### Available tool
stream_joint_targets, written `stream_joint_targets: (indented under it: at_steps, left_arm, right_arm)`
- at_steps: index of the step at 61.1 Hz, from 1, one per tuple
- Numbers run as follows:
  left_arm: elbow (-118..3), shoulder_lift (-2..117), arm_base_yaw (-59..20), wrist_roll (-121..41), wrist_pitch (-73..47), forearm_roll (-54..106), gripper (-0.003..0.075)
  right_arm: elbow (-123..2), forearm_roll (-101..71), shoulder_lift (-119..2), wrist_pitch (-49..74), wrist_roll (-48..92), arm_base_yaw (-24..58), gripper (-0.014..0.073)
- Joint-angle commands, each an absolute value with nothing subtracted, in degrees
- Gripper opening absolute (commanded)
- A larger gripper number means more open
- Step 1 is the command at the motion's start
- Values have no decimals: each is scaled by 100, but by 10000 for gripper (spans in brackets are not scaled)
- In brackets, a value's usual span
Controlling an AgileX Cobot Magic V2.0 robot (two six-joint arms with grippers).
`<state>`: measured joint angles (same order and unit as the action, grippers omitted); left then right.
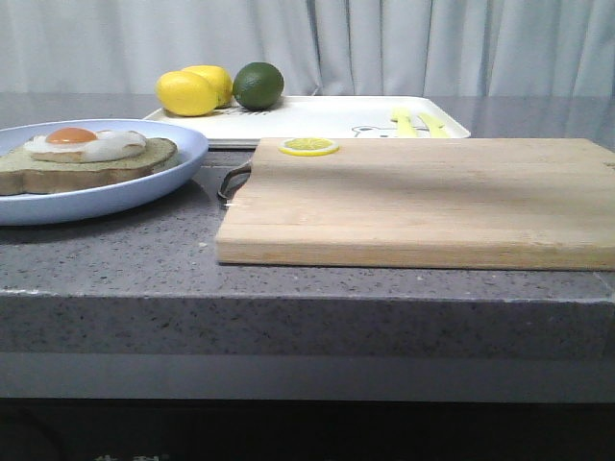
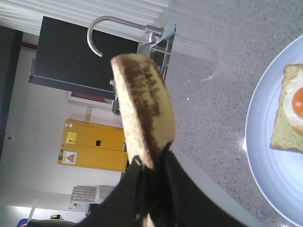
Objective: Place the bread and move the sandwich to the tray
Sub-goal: 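Carry the bread with the right gripper and lay it on the egg toast, then open the right gripper and withdraw it from the sandwich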
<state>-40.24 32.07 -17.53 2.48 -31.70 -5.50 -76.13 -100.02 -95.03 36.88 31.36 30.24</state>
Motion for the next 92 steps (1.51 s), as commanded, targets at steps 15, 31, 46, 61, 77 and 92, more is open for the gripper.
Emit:
stream_joint_targets:
  at_steps: [15,31,46,61,77,92]
  left_arm:
    - [-4188,3250,-1797,251,-2755,-566,438]
    - [-4188,3250,-1797,251,-2755,-575,438]
    - [-4188,3250,-1797,251,-2755,-575,438]
    - [-4188,3250,-1797,251,-2755,-575,438]
    - [-4188,3250,-1797,251,-2755,-579,438]
    - [-4188,3250,-1797,251,-2755,-579,438]
  right_arm:
    - [-8492,-11014,-10700,4286,3238,3185,-66]
    - [-8507,-10707,-11083,3954,3238,3173,-66]
    - [-8507,-10180,-11083,3688,3110,3166,-51]
    - [-8507,-9804,-11083,3617,3018,3155,77]
    - [-8507,-9567,-11054,3614,3018,3046,400]
    - [-8507,-8094,-10525,3755,3018,2730,419]
